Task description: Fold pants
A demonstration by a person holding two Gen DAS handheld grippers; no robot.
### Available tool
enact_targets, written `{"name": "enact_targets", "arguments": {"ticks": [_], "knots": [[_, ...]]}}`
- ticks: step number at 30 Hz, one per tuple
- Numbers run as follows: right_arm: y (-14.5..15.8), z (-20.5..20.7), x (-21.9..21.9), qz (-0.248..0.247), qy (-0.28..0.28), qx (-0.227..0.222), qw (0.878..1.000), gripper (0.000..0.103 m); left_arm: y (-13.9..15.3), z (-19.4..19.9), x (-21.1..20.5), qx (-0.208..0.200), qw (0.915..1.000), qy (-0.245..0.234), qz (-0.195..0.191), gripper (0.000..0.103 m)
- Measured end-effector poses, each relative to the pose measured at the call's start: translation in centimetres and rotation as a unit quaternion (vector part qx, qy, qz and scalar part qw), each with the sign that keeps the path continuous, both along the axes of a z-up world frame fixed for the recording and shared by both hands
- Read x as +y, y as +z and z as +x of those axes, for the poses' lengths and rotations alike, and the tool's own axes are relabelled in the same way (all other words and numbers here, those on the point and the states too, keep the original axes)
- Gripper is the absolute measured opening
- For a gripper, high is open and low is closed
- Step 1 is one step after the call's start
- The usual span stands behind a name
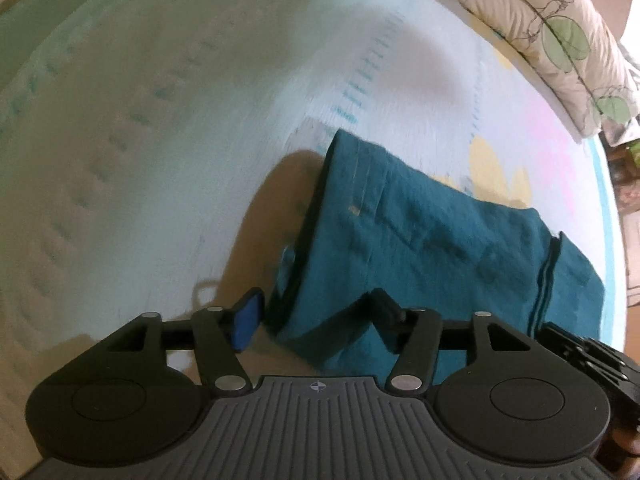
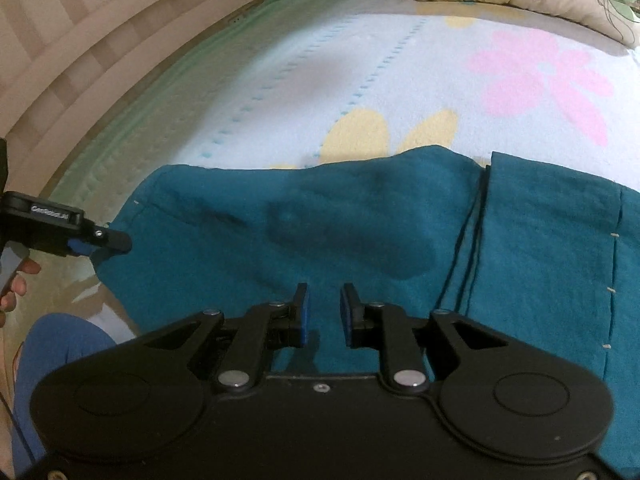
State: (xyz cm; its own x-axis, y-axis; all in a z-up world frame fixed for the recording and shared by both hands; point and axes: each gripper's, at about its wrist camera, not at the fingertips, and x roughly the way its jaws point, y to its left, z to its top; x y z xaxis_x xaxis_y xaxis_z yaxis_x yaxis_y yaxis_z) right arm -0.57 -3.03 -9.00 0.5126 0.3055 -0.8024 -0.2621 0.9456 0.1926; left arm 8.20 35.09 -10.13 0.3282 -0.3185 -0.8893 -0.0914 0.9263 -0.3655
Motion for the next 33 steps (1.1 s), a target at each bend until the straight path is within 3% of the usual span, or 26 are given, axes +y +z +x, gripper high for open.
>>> {"name": "enact_targets", "arguments": {"ticks": [1,12,15,21,24,25,26,28,33], "knots": [[-0.1,0.1,0.0,0.003,-0.002,0.003,1.000,0.028,-0.3,-0.2,0.2,0.009,0.9999,0.001,-0.005,0.066],[-0.4,0.0,0.1,0.004,-0.010,0.006,1.000,0.028,-2.4,-1.7,-0.4,0.043,0.9938,0.048,-0.091,0.072],[-0.2,0.0,0.2,0.005,-0.008,0.003,1.000,0.028,-3.0,-1.1,-1.6,0.041,0.9926,0.067,-0.092,0.076],[0.0,-0.5,-0.4,0.010,-0.016,0.000,1.000,0.028,-3.2,-0.8,-2.4,0.024,0.9851,0.141,-0.096,0.075],[0.0,-0.9,-1.4,0.014,-0.030,0.001,0.999,0.028,-2.7,-1.1,-3.2,0.011,0.9852,0.157,-0.067,0.054],[-0.1,-1.1,-1.8,0.015,-0.036,0.002,0.999,0.028,-2.6,-1.2,-3.5,0.005,0.9859,0.156,-0.060,0.034],[-0.1,-1.3,-2.3,0.016,-0.042,0.002,0.999,0.028,-2.4,-1.4,-3.6,-0.003,0.9858,0.155,-0.065,0.022],[-0.2,-1.7,-3.5,0.019,-0.058,0.003,0.998,0.028,-1.8,-1.8,-3.8,-0.024,0.9838,0.159,-0.079,0.018],[-0.7,-2.5,-6.5,0.018,-0.099,0.007,0.995,0.028,2.3,-2.6,-6.8,-0.112,0.9866,0.115,-0.028,0.015]]}}
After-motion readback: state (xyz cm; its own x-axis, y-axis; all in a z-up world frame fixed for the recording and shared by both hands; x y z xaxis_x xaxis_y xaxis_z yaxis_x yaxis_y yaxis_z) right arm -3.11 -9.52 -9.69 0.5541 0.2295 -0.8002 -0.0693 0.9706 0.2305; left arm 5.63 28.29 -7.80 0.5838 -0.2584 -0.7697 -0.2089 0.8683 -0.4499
